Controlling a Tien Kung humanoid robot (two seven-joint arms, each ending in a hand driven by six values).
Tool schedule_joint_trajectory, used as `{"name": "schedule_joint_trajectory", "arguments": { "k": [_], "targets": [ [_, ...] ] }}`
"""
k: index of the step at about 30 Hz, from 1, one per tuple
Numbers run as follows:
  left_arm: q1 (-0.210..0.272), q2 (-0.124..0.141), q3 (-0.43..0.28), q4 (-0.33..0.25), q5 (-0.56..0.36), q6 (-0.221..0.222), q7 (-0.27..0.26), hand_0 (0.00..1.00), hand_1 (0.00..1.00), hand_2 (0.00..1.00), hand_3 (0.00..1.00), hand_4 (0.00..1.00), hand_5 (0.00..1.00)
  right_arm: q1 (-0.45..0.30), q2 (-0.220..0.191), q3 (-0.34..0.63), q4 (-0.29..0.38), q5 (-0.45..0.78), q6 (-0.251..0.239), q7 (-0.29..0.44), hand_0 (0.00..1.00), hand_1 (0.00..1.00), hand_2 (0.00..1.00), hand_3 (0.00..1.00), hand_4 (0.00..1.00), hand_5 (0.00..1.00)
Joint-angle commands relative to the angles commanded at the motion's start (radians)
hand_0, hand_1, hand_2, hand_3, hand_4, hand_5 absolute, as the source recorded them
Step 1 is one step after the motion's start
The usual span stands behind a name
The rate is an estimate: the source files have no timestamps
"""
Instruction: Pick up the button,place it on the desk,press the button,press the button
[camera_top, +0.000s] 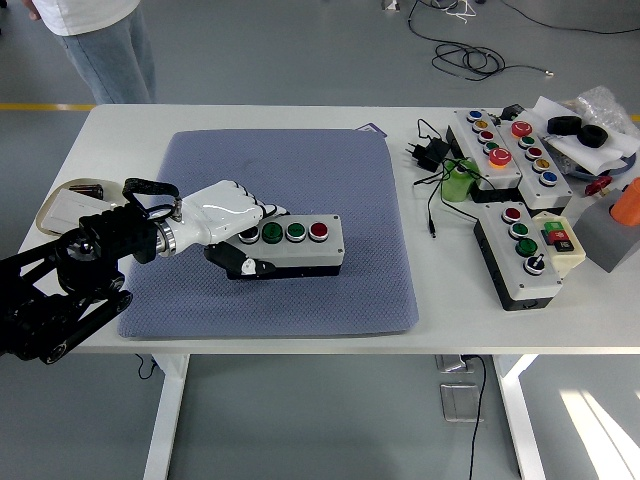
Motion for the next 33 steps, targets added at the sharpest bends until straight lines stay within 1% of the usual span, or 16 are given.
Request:
{"name": "schedule_joint_trajectory", "arguments": {
  "k": [3,4,9,10,15,16,21,22,23,25,27,28,33],
  "targets": [
    [0.001,0.000,0.000,0.003,-0.002,0.006,-0.008,0.537,0.648,0.735,0.886,0.722,0.002,0.002,0.000,-0.008,0.000,0.001,0.000,-0.001,0.787,0.797,0.817,0.751,0.412,0.479],
    [0.001,0.000,0.000,0.003,-0.002,0.007,-0.009,0.538,0.652,0.753,0.907,0.744,0.002,0.002,0.000,-0.009,0.000,0.001,0.000,-0.001,0.787,0.797,0.817,0.751,0.412,0.479],
    [0.004,-0.001,-0.003,0.004,-0.009,0.012,-0.009,0.538,0.652,0.753,0.907,0.744,0.002,0.003,0.000,-0.024,0.000,0.011,-0.001,-0.002,0.787,0.797,0.817,0.751,0.412,0.479],
    [0.005,-0.002,-0.005,0.003,-0.011,0.012,-0.009,0.535,0.668,0.783,0.945,0.763,0.019,0.003,0.000,-0.025,0.000,0.011,0.000,-0.003,0.787,0.797,0.817,0.751,0.412,0.479],
    [0.008,-0.003,-0.009,0.002,-0.025,0.005,-0.009,0.535,0.668,0.783,0.945,0.763,0.019,0.001,0.000,-0.025,0.000,0.009,0.000,-0.003,0.787,0.797,0.817,0.751,0.412,0.479],
    [0.009,-0.004,-0.010,0.004,-0.029,-0.005,-0.003,0.553,0.693,0.820,0.971,0.771,0.025,0.000,0.000,-0.026,0.000,0.010,0.000,-0.003,0.787,0.797,0.817,0.751,0.412,0.479],
    [0.015,-0.004,-0.013,0.014,-0.060,-0.052,0.009,0.553,0.693,0.820,0.971,0.771,0.025,-0.004,-0.001,-0.028,0.000,0.012,-0.001,-0.001,0.787,0.797,0.817,0.751,0.412,0.479],
    [0.015,-0.004,-0.013,0.014,-0.062,-0.054,0.010,0.648,0.747,0.861,0.998,0.807,0.061,-0.004,-0.001,-0.028,0.000,0.013,-0.001,-0.001,0.787,0.797,0.817,0.751,0.412,0.479],
    [0.016,-0.004,-0.015,0.014,-0.066,-0.061,0.011,0.648,0.747,0.861,0.998,0.807,0.061,-0.004,-0.001,-0.028,0.000,0.012,-0.001,-0.001,0.787,0.797,0.817,0.751,0.412,0.479],
    [0.019,-0.006,-0.020,0.015,-0.084,-0.091,0.012,0.648,0.747,0.861,0.998,0.807,0.061,-0.006,-0.001,-0.027,0.000,0.010,-0.001,-0.002,0.787,0.797,0.817,0.751,0.412,0.479],
    [0.021,-0.006,-0.022,0.014,-0.093,-0.102,0.012,0.648,0.747,0.861,0.998,0.807,0.061,-0.007,-0.001,-0.024,0.000,0.007,-0.002,-0.003,0.787,0.797,0.817,0.751,0.412,0.479],
    [0.022,-0.006,-0.024,0.013,-0.100,-0.109,0.012,0.738,0.825,0.919,0.998,0.936,0.204,-0.007,0.000,-0.021,0.000,0.004,-0.002,-0.004,0.787,0.797,0.817,0.751,0.412,0.479],
    [0.027,-0.004,-0.035,0.006,-0.137,-0.125,0.012,0.738,0.825,0.919,0.998,0.936,0.204,-0.009,0.001,-0.017,0.000,-0.001,-0.002,-0.007,0.787,0.797,0.817,0.751,0.412,0.479]
  ]
}}
